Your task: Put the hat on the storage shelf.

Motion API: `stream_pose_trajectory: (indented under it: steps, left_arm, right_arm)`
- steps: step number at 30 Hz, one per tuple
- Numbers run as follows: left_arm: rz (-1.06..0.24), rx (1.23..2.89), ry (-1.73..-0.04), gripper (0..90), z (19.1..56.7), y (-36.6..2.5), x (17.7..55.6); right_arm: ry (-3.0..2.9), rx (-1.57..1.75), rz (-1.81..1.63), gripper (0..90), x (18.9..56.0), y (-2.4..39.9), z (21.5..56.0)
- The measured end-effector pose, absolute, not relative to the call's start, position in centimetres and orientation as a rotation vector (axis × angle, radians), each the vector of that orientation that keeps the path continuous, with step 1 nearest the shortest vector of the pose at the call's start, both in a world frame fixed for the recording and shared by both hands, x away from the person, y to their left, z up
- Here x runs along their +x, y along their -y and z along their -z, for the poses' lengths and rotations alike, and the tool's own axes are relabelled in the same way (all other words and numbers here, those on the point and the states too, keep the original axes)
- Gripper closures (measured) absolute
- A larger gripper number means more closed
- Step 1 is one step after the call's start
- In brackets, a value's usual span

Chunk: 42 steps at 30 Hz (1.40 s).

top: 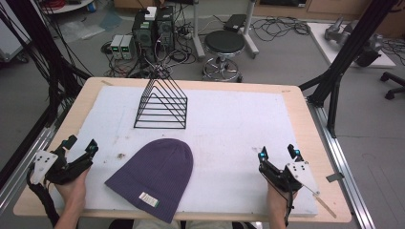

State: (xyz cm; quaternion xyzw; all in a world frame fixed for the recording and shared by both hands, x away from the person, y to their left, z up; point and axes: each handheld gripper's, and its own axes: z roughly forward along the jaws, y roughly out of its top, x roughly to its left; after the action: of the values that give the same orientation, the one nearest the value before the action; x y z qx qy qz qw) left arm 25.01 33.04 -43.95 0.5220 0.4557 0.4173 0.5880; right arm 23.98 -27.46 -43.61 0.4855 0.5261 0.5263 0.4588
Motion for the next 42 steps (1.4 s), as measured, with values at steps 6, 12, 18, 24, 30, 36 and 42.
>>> stream_pose_trajectory:
  steps: [6,12,18,24,30,36,42]
  left_arm:
    - [-0.959,1.218,-1.056,24.7,44.0,-33.1,25.0]
    - [-0.96,1.219,-1.059,24.7,44.0,-33.1,25.0]
    - [-0.954,1.216,-1.053,24.4,44.0,-33.1,25.0]
    - [-0.954,1.221,-1.043,24.4,44.0,-33.0,25.0]
    - [-0.906,1.243,-0.978,24.1,43.5,-32.5,25.3]
    - [-0.795,1.326,-0.939,26.6,41.5,-32.3,26.3]
    - [-0.759,1.427,-0.893,24.5,40.2,-31.1,27.5]
  right_arm:
    - [-1.291,1.192,-1.298,12.2,23.9,27.5,43.6]
    - [-1.269,1.213,-1.308,12.2,23.8,27.7,43.6]
    - [-1.267,1.202,-1.299,12.2,23.8,27.7,43.6]
    - [-1.241,1.192,-1.283,12.2,23.6,27.7,43.4]
    - [-1.248,1.183,-1.278,12.2,23.7,27.7,43.5]
    - [-1.26,1.171,-1.265,12.2,23.7,27.6,43.4]
    - [-1.272,1.154,-1.252,12.2,23.7,27.3,43.3]
